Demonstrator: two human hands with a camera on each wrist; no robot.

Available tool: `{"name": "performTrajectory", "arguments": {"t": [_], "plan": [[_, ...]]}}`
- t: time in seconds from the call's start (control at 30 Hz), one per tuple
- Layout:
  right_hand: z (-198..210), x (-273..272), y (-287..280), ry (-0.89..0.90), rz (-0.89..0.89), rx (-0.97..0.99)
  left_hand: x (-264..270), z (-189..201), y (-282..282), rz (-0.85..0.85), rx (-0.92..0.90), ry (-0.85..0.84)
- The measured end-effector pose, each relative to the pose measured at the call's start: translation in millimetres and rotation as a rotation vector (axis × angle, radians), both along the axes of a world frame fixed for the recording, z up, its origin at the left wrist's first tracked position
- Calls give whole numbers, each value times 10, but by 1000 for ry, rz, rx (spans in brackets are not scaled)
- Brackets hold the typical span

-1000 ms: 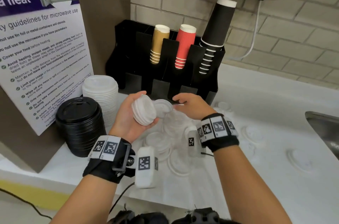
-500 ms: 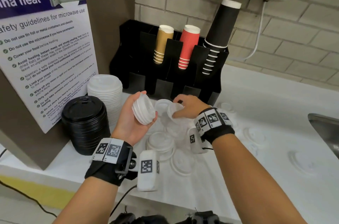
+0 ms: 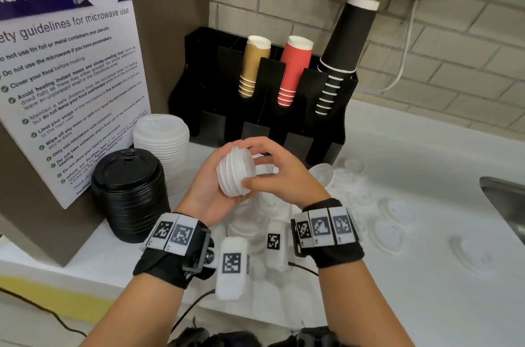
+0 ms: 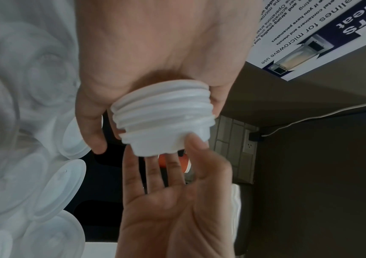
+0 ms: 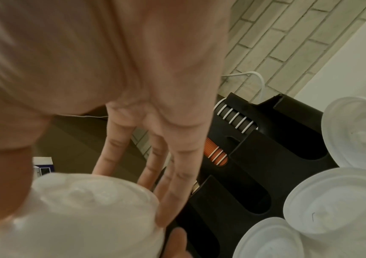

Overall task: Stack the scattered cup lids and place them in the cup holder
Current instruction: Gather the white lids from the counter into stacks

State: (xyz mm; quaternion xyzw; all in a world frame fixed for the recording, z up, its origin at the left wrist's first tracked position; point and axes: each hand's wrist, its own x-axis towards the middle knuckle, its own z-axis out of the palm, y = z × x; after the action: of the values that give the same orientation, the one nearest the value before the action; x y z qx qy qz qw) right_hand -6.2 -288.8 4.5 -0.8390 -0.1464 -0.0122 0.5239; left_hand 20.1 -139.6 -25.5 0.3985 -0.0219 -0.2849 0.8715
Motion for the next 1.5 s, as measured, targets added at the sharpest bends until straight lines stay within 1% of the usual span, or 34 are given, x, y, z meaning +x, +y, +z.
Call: {"name": "performTrajectory", "arguments": {"t": [0.13, 0.27, 0.33, 0.4, 0.47, 0.53, 0.6, 0.67, 0.77, 0.9, 1.0, 1.13, 1.23, 1.3, 1.37, 1.5], "plan": [[-12, 27, 12, 4, -23, 27, 46, -27, -15, 28, -17, -5], [-18, 50, 14, 0, -43, 35, 83, -64, -30, 22, 9, -13], [-29, 59, 11, 21, -46, 47, 91, -72, -37, 11, 36, -40], [-52, 79, -4, 66, -84, 20, 109, -71, -36, 54, 46, -43], [-75, 95, -33, 94, -150, -56, 146, -75, -22, 137, 37, -15], [-101, 104, -63, 112, -163, -211, 189, -75, -4, 212, 29, 15], [-141, 96, -65, 165, -93, -422, 218, -66, 6, 259, 28, 30], [-182, 69, -18, 242, -3, -584, 236, -42, 11, 297, 32, 21], [-247, 36, 75, 325, 58, -678, 258, -37, 39, 325, 36, -2], [-322, 23, 141, 376, 68, -773, 243, -35, 119, 287, 78, -36], [-341, 23, 142, 367, 53, -749, 228, -28, 157, 272, 95, -51], [-337, 27, 107, 343, 36, -706, 208, -41, 183, 304, 79, -53], [-273, 13, 4, 290, -25, -647, 176, -27, 199, 290, 59, -60], [-179, 11, -103, 231, -106, -529, 159, -13, 202, 266, 42, -71], [-85, 6, -203, 149, -180, -370, 141, -9, 182, 234, 32, -86], [29, -51, -183, 2, -187, 2, 57, -8, 89, 131, 51, -107]]}}
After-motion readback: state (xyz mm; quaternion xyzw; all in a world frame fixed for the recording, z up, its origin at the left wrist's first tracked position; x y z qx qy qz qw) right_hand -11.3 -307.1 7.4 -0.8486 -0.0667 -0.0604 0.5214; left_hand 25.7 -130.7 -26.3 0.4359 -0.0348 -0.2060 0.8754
